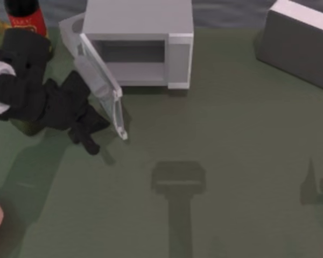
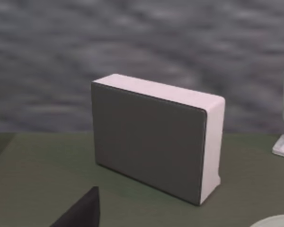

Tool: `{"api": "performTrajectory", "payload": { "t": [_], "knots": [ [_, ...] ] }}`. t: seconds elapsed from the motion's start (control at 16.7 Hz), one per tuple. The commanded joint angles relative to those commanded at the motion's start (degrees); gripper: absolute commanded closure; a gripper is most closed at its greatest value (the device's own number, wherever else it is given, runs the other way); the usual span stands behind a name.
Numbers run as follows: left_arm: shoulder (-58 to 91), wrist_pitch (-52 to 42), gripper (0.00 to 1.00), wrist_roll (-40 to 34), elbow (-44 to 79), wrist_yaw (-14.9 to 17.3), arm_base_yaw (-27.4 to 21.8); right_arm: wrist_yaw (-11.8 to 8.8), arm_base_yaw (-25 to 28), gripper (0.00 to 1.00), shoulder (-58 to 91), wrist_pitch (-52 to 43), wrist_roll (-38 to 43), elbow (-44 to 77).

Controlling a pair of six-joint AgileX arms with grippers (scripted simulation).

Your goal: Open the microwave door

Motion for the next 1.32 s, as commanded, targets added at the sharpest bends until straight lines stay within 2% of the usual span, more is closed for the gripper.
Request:
{"api": "performTrajectory", "payload": {
  "t": [1.02, 1.32],
  "knots": [
    [0.0, 0.0, 1.0, 0.0, 0.0, 0.0, 0.0, 0.0, 0.0, 0.0, 0.0, 0.0, 0.0, 0.0],
    [0.0, 0.0, 0.62, 0.0, 0.0, 0.0, 0.0, 0.0, 0.0, 0.0, 0.0, 0.0, 0.0, 0.0]
  ]
}}
